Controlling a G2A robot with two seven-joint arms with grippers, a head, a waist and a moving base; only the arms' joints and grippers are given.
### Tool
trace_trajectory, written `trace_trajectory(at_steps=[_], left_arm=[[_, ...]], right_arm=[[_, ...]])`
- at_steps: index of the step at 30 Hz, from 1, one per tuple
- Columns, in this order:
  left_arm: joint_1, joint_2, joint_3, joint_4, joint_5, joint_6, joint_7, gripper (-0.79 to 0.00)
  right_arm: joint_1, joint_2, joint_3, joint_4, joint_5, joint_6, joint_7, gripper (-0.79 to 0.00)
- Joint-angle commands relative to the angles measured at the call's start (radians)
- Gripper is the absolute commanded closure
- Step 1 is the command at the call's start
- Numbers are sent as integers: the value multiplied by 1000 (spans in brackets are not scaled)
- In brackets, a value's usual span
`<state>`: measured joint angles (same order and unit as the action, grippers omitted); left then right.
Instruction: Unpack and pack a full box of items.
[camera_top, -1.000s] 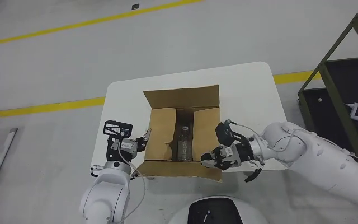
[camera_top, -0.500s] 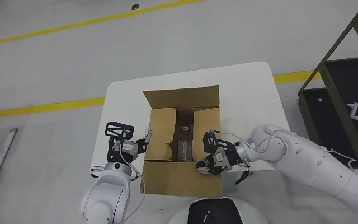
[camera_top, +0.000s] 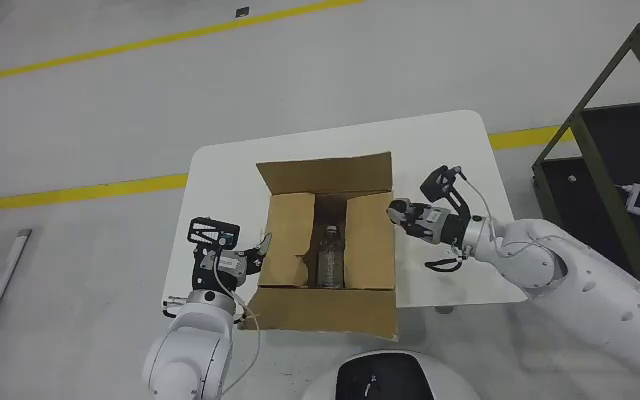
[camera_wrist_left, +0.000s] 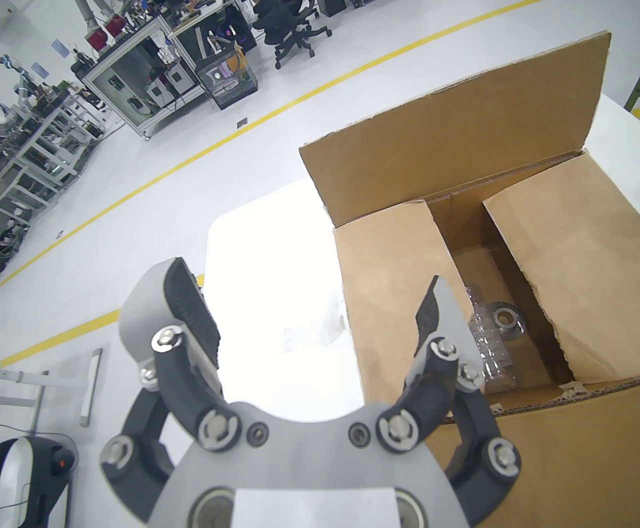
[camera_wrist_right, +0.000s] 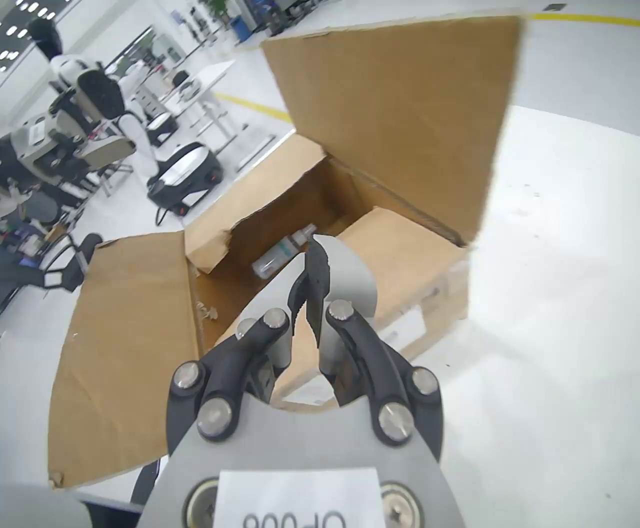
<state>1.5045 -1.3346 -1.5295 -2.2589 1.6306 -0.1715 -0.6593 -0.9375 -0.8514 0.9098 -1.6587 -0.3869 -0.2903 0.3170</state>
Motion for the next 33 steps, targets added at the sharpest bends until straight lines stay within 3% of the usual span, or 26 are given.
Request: trace_trajectory(at_steps=[1, 12, 18, 27, 33], left_arm=[[-2, 1, 28, 12, 14, -22, 5, -785], [-90, 2, 180, 102, 81, -138, -66, -785], [-90, 2, 180, 102, 81, -138, -66, -785], [-89, 3, 181, 108, 91, -137, -56, -785], [-132, -2, 279, 175, 173, -134, -74, -785]], right_arm=[[-9, 1, 6, -7, 0, 6, -1, 0], [-52, -1, 34, -14, 4, 24, -52, 0], [-114, 0, 86, -52, -40, 64, -145, 0], [-183, -17, 97, -127, -169, 228, -250, 0], [-181, -35, 73, -126, -225, 267, -239, 0]])
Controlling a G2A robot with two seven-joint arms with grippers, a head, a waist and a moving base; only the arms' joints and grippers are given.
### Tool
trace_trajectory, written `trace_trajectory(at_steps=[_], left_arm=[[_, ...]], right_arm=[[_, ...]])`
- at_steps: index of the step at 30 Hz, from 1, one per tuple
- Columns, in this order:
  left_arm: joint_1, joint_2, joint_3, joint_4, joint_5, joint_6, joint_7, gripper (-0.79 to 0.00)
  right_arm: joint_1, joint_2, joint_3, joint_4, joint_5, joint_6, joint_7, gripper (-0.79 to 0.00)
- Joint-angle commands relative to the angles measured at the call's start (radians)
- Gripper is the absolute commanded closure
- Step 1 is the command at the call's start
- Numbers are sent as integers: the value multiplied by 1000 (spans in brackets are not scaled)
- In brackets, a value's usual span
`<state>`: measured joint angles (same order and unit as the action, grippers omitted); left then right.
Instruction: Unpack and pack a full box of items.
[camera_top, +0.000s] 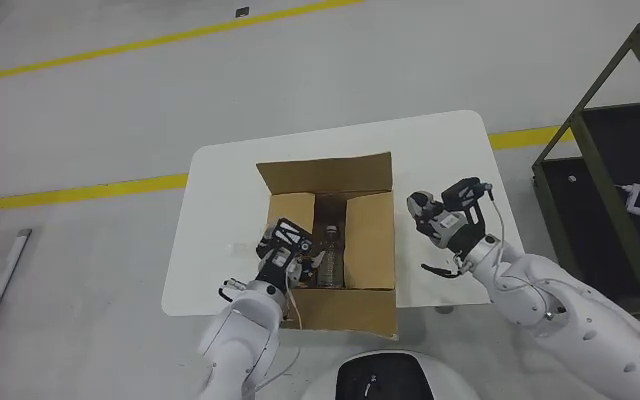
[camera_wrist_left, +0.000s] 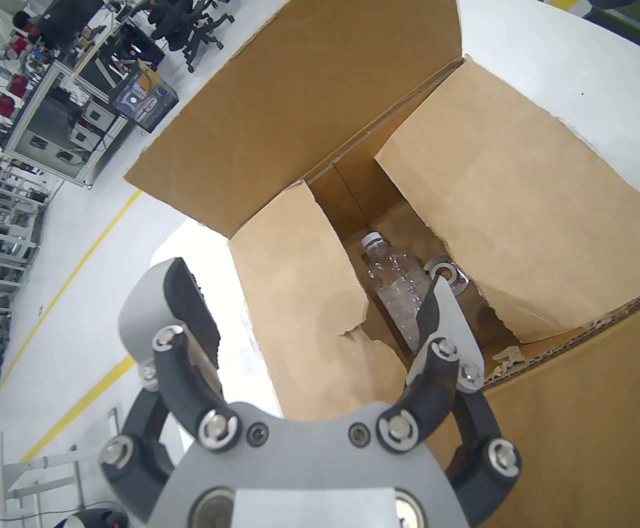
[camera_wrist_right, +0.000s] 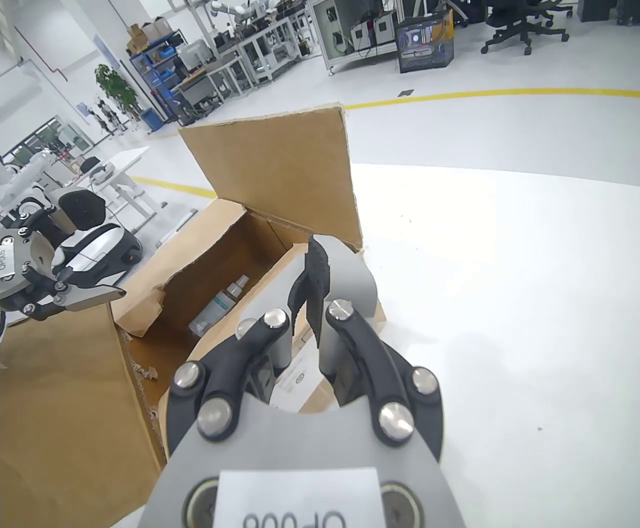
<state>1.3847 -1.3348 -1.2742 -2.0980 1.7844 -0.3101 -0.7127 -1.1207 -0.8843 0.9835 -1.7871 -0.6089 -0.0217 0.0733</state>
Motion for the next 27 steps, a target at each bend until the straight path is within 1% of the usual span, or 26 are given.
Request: trace_trajectory(at_steps=[1, 5, 8, 11, 12, 13, 14, 16, 17, 18, 19, 20, 22, 23, 27], left_arm=[[-28, -5, 49, 29, 37, 11, -41, -785], [-90, -17, 140, 98, 126, 56, -109, -785], [-126, -22, 190, 161, 257, 88, -143, -785], [-144, -27, 209, 201, 317, 122, -165, -785], [-149, -28, 215, 212, 350, 133, -166, -770], [-152, -30, 219, 220, 367, 148, -166, -600], [-154, -31, 222, 227, 378, 157, -166, -406], [-158, -34, 226, 237, 402, 174, -170, -339], [-159, -36, 227, 242, 411, 180, -173, -292], [-160, -37, 227, 247, 419, 185, -175, -203], [-161, -38, 227, 251, 426, 188, -176, -172], [-161, -39, 224, 256, 432, 193, -180, -182], [-159, -41, 221, 259, 440, 196, -181, -46], [-158, -42, 217, 258, 441, 199, -182, 0], [-147, -45, 207, 245, 452, 202, -178, 0]], right_arm=[[4, -4, -2, 6, -5, -2, 8, 0], [11, -14, -3, 13, -15, -11, 26, 0], [17, -21, -9, 9, -22, -22, 43, 0], [33, -28, -20, 11, -31, -63, 74, 0], [40, -32, -23, 16, -29, -74, 82, 0], [48, -35, -28, 20, -29, -85, 91, 0], [57, -38, -34, 26, -31, -98, 103, 0], [74, -46, -50, 40, -35, -112, 124, 0], [83, -51, -58, 50, -33, -120, 135, 0], [91, -55, -65, 60, -32, -123, 137, 0], [98, -60, -74, 69, -32, -130, 142, 0], [106, -64, -82, 79, -33, -134, 148, 0], [118, -73, -94, 94, -34, -144, 156, 0], [124, -76, -100, 103, -34, -148, 161, 0], [144, -90, -114, 132, -31, -159, 181, 0]])
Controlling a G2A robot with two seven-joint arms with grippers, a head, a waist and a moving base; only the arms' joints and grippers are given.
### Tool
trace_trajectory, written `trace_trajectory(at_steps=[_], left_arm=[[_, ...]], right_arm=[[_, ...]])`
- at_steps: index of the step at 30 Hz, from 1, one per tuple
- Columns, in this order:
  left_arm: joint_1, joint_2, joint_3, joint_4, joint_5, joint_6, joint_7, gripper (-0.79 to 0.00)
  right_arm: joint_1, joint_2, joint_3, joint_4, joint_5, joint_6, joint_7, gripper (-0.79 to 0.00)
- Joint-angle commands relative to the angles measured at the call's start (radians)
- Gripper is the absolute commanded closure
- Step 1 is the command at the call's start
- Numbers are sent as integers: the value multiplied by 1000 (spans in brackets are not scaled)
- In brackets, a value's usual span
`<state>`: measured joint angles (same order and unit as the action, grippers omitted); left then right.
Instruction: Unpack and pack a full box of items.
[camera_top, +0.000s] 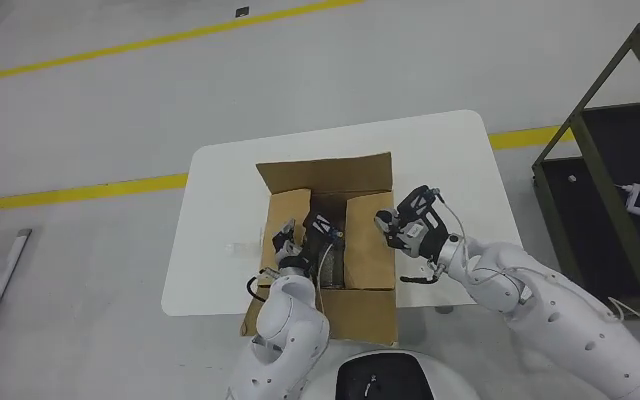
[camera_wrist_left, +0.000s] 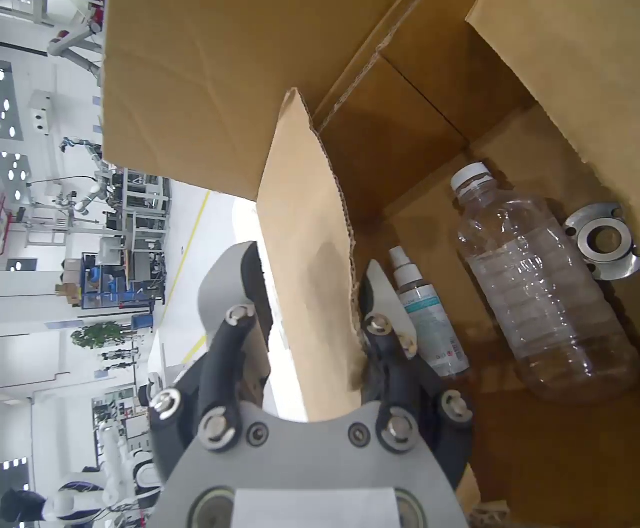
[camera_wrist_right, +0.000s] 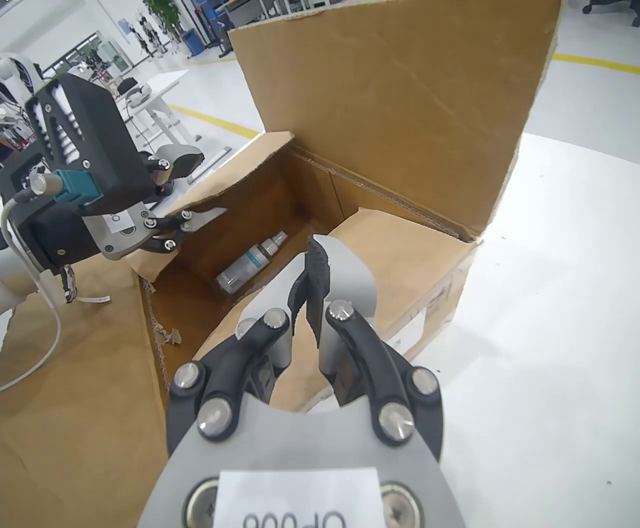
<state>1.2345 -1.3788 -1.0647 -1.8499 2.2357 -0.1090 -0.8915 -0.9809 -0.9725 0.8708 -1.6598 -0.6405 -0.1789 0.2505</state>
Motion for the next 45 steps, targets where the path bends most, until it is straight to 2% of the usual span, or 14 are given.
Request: trace_trajectory(at_steps=[1, 3, 4, 5, 6, 20, 33, 45], left_arm=[[5, -1, -5, -10, 0, 3, 2, 0], [11, -3, -14, -24, -3, 6, 0, 0], [13, -3, -19, -32, -3, 4, -3, -114], [15, -4, -24, -39, -4, 1, -8, -382], [16, -5, -30, -48, -6, -2, -14, -785], [-6, -6, -141, -138, 74, -15, -9, -785], [-37, -1, -294, -58, 196, 20, 15, -785], [1, -8, -322, 9, 213, 39, 17, -785]], right_arm=[[8, -5, -4, 10, 1, -5, 10, 0], [17, -11, -10, 19, 1, -18, 30, 0], [23, -13, -11, 24, 1, -20, 39, 0], [26, -16, -13, 28, 0, -24, 48, 0], [30, -18, -15, 33, 0, -30, 60, 0], [54, -41, -6, 59, -1, -69, 136, 0], [15, -45, 45, 36, -17, -53, 155, 0], [-3, -58, 58, 21, -30, -46, 171, 0]])
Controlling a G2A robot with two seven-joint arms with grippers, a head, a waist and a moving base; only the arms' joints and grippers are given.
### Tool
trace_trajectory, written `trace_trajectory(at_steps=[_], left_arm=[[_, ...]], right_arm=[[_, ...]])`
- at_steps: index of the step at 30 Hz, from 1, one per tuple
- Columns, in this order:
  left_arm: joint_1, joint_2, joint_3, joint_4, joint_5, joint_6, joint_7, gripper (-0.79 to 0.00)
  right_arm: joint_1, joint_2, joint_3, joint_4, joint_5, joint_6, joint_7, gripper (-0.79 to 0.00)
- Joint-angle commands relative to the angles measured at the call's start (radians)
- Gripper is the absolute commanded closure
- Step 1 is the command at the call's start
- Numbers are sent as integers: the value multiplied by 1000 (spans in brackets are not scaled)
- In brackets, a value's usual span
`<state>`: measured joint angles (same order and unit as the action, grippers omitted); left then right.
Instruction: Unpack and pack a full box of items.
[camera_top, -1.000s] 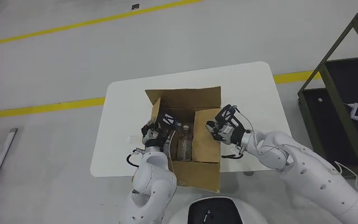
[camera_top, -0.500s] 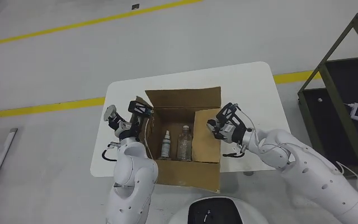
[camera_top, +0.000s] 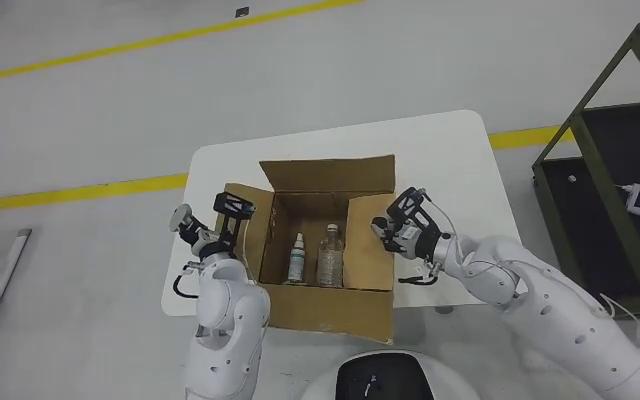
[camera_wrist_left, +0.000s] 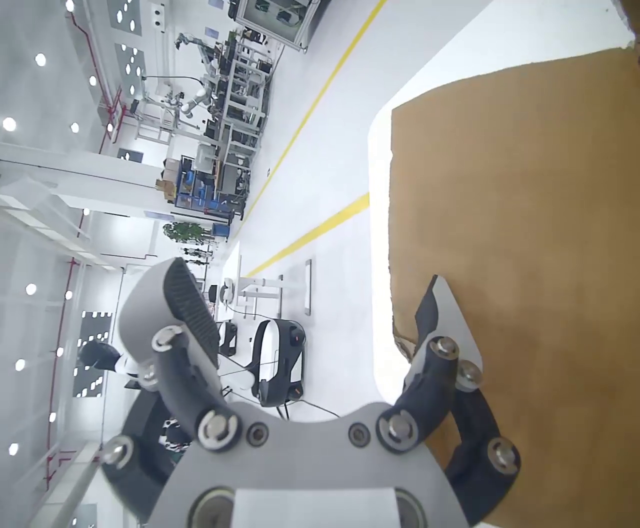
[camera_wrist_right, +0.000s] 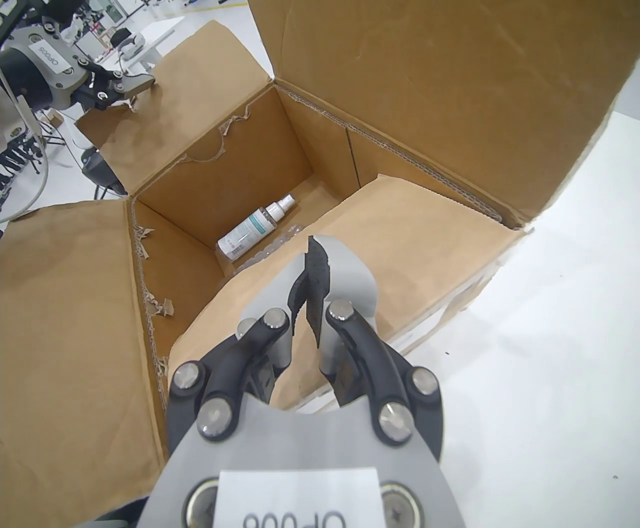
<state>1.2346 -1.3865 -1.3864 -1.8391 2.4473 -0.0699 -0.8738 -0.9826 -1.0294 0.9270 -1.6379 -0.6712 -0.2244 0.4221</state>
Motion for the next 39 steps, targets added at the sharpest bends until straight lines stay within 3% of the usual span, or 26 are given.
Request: trace_trajectory(at_steps=[1, 8, 16, 27, 39], left_arm=[[2, -1, -1, -2, 2, -1, -1, -785], [19, -6, -17, -66, -9, -6, 8, -785], [57, -9, -32, -142, -26, -16, 44, -785], [72, -15, -43, -144, -49, -9, 66, -785], [86, -22, -49, -155, -50, -16, 73, -785]], right_arm=[[-2, -1, 9, -5, 3, 4, -13, 0], [-94, 12, 153, -64, 43, 75, -151, 0], [-80, 20, 239, -37, 114, -32, -89, 0], [134, -31, 84, 83, 48, -65, -41, 0], [406, -136, -108, 401, 52, -13, -56, 0]])
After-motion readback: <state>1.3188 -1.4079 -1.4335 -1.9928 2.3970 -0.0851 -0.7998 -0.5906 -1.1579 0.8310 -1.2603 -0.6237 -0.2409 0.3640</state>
